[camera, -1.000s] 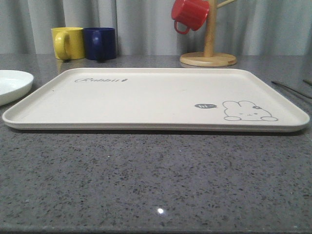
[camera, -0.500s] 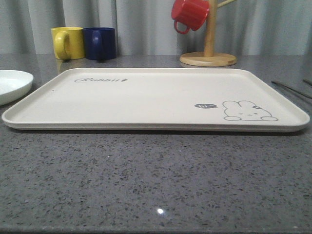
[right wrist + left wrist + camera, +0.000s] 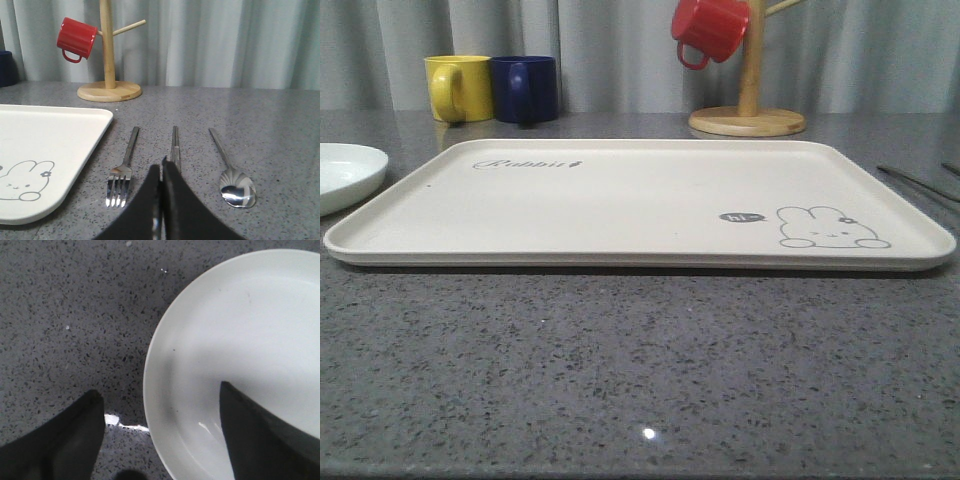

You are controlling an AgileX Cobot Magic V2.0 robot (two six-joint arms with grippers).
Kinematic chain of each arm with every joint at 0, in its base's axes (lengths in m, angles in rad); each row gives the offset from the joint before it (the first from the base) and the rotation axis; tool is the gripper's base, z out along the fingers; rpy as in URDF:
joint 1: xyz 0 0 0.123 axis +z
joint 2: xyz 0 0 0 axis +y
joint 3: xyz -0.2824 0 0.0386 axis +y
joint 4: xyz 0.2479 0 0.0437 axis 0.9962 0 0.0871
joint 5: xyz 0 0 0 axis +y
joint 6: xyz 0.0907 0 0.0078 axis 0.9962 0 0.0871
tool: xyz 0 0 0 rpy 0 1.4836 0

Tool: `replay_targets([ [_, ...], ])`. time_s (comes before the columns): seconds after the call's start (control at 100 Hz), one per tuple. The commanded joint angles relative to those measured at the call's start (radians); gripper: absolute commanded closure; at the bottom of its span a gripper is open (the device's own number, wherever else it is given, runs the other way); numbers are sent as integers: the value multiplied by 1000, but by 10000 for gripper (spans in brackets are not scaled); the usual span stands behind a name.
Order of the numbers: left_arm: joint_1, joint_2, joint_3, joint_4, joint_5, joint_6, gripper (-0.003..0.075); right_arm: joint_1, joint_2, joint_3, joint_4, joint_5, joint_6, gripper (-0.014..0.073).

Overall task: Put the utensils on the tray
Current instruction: 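Grasp the rim of the white plate with the left gripper and lift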

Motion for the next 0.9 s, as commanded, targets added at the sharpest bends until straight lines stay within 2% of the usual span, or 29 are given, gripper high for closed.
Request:
replay_targets([
  [0.0,13,-11,-34,-9,-48,4,255,-5,-24,-18,1,-83,-10,662],
  [0.64,29,82,-34,-48,-49,20,271,-5,-24,-18,1,-83,-10,662],
  [0.74,29,82,-34,-48,-46,20,376,-5,-24,-18,1,-83,-10,662],
  [0.89,29,82,-34,-48,-40,24,684,-5,-24,-18,1,-83,-10,662],
])
